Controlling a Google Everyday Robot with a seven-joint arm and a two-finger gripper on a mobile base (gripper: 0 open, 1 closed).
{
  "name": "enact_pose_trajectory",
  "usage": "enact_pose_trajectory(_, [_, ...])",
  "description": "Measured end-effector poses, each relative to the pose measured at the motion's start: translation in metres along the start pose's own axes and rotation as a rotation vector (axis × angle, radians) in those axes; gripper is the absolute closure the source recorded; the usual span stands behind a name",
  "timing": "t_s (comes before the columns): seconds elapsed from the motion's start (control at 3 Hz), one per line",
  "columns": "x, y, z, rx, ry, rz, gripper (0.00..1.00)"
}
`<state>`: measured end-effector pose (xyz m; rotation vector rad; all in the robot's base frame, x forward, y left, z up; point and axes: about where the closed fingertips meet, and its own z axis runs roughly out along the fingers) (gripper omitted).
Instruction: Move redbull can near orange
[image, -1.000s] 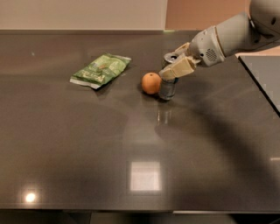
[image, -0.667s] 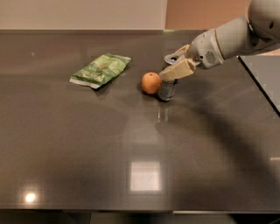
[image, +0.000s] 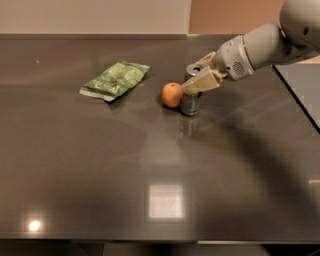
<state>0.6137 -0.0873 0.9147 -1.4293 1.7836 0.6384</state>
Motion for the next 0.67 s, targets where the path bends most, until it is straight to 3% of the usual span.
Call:
enact_pose_trajectory(0.33, [-0.0009,0.0008,0.0027,-0.005,0.0,-0.001,0.0])
enact_pose_trajectory(0.67, [-0.0009,0.0008,0.0027,-0.005,0.0,-0.001,0.0])
